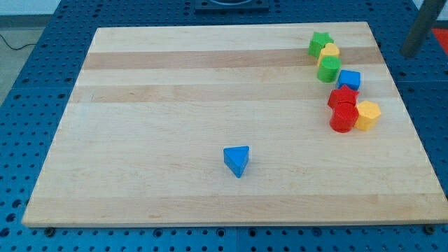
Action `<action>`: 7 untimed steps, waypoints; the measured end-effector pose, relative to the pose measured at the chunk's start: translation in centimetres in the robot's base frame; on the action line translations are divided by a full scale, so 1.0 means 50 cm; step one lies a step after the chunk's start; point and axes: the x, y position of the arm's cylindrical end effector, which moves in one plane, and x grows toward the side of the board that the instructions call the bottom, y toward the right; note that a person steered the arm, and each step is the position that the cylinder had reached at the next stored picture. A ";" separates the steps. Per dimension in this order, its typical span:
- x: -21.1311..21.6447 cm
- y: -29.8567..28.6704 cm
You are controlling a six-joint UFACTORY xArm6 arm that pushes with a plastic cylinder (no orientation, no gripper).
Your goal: Push the blue cube into the blue triangle
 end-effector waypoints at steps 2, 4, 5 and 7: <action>0.136 -0.098; 0.141 -0.342; 0.141 -0.417; 0.135 -0.498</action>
